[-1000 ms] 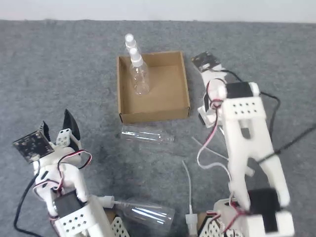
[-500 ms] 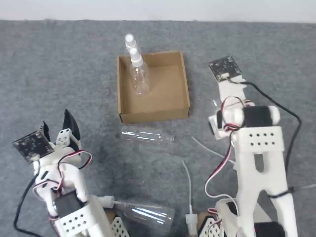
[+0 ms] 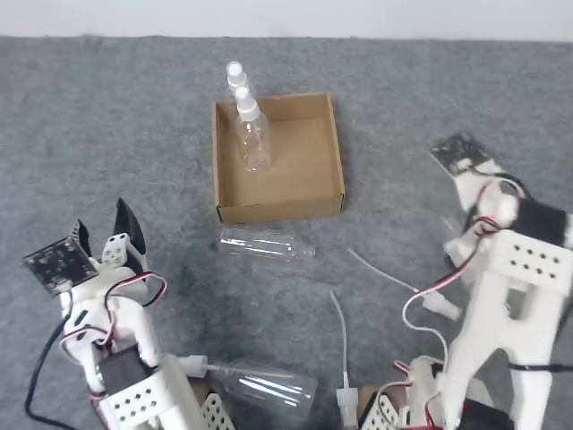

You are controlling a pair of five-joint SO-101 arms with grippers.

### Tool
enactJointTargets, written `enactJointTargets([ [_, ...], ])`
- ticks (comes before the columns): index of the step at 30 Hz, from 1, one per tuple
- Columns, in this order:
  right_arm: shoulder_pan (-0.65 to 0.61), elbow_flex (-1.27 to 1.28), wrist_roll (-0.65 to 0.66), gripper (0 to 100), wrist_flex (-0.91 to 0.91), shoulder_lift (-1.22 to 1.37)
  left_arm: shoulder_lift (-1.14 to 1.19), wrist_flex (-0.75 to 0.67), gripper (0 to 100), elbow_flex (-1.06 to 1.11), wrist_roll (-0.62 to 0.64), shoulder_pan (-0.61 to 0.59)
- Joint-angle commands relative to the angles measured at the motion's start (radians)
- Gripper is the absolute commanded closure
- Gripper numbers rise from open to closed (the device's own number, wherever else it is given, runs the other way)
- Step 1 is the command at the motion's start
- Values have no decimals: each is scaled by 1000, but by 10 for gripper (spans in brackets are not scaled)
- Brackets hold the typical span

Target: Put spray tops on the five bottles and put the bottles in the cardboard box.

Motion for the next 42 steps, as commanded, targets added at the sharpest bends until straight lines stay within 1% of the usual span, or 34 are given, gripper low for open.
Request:
enactJointTargets([
  [1, 87, 51, 169, 937, 2, -64, -21, -28, 772, -8, -11, 3],
  [5, 168, 117, 310, 937, -1, -64, -21, -28, 772, -8, -11, 3],
  [8, 220, 169, 390, 937, -45, -64, -21, -28, 772, -8, -11, 3],
  [12, 285, 236, 473, 937, -131, -61, -21, -28, 772, -8, -11, 3],
  [17, 355, 307, 592, 937, -194, -59, -21, -28, 772, -8, -11, 3],
  [26, 467, 420, 736, 937, -320, -54, -21, -28, 772, -8, -11, 3],
  [33, 472, 528, 756, 937, -417, -54, -21, -28, 772, -8, -11, 3],
  [38, 401, 568, 749, 937, -435, -59, -21, -28, 772, -8, -11, 3],
  [40, 357, 574, 709, 937, -435, -62, -21, -28, 772, -8, -11, 3],
  [42, 306, 571, 623, 937, -435, -62, -21, -28, 772, -8, -11, 3],
])
